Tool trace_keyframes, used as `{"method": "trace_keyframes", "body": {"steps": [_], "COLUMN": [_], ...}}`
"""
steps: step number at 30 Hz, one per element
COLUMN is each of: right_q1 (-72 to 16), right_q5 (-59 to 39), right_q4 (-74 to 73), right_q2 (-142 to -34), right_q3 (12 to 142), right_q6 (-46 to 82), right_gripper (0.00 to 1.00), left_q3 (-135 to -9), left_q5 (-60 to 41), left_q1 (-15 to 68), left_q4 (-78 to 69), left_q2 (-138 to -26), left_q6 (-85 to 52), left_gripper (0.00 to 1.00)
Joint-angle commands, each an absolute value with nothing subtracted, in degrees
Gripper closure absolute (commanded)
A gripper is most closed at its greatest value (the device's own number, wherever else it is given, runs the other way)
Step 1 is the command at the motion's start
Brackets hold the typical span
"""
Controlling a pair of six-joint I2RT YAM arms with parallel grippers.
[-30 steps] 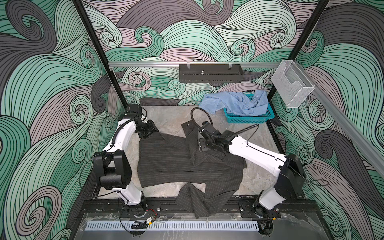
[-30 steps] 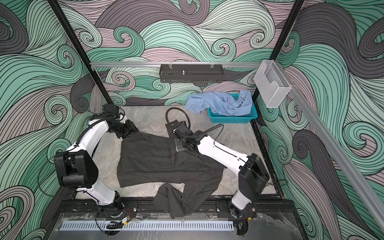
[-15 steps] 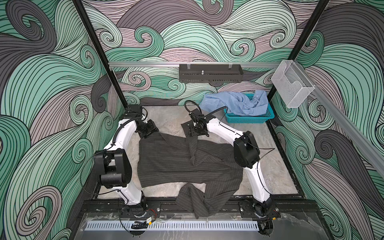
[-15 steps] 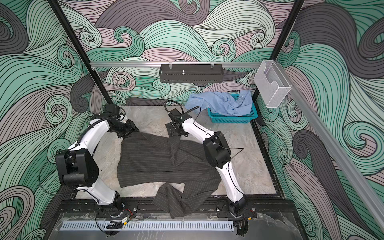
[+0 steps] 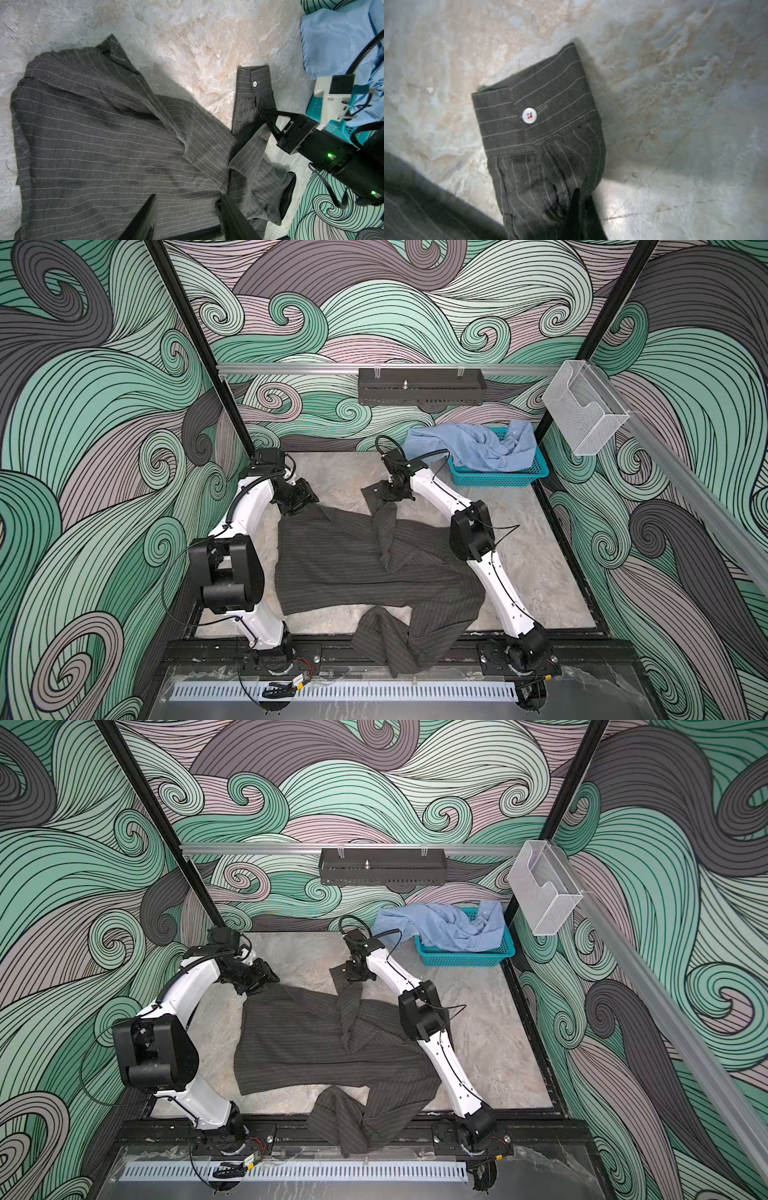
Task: Fold and stack the long sleeve shirts
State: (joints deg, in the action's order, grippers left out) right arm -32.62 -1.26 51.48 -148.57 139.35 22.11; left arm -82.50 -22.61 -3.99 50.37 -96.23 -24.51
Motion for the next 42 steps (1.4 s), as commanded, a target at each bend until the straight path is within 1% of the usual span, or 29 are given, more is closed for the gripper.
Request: {"method": "trace_keyframes", "body": {"steps": [1,4,8,10,13,15,17,18,20,26,28,31,36,40,41,42], "right_q1": [-33.34,-34.25,-35.75,-37.34,-39.47,-40.82,-42.31,-43.26,-44.90,-50.54,-53.47,-57.54,-64.44,-70.34,-71.59,-72.86], "right_q5": [2.94,8.51,11.94,14.09,16.36,17.61,18.81,19.73,21.86,23.57,27.90,30.76,31.76,30.86,29.56,27.88], "right_q4": [52.42,50.65,46.47,41.58,36.98,36.53,38.25,39.71,43.00,51.42,53.40,56.54,59.27,59.51,59.36,58.27], "right_q2": [-135.26,-124.90,-116.20,-112.89,-110.88,-110.96,-111.63,-112.03,-112.48,-111.42,-110.96,-110.83,-113.18,-116.06,-116.75,-117.24], "right_q3": [136.88,134.37,132.82,130.04,128.24,128.40,128.83,128.78,128.15,117.80,113.62,110.24,108.70,108.19,108.15,107.79], "right_q6": [18.01,11.46,1.53,-5.89,-14.49,-17.54,-18.02,-17.08,-11.27,16.88,24.93,33.93,40.05,40.91,40.64,39.61], "right_gripper": [1.00,1.00,1.00,1.00,1.00,1.00,1.00,1.00,1.00,1.00,1.00,1.00,1.00,1.00,0.95,0.75], "left_q3": [-84.81,-84.49,-83.77,-83.43,-83.58,-84.08,-84.44,-84.59,-84.85,-85.08,-84.91,-84.48,-83.67,-82.56,-82.30,-82.04], "left_q5": [-24.07,-24.66,-25.30,-25.69,-26.06,-25.93,-25.82,-25.84,-25.92,-25.93,-25.84,-25.73,-25.53,-25.14,-25.11,-25.14], "left_q1": [-3.73,-3.68,-3.69,-3.65,-3.69,-3.69,-3.78,-3.82,-3.79,-3.96,-3.95,-4.04,-4.78,-6.11,-6.36,-6.58], "left_q4": [50.81,50.45,49.88,49.41,49.39,49.76,50.06,50.09,50.00,49.75,49.59,49.54,49.57,48.89,48.72,48.58], "left_q2": [-96.56,-96.13,-95.44,-95.19,-94.99,-94.95,-94.98,-94.94,-94.91,-94.48,-94.18,-93.62,-92.29,-90.59,-90.08,-89.71], "left_q6": [-23.47,-23.73,-24.36,-24.68,-24.72,-24.46,-24.35,-24.41,-24.61,-25.14,-25.37,-25.36,-25.77,-26.98,-27.28,-27.48], "left_gripper": [0.48,0.48,0.48,0.48,0.48,0.48,0.48,0.48,0.48,0.48,0.48,0.48,0.48,0.48,0.48,0.48]}}
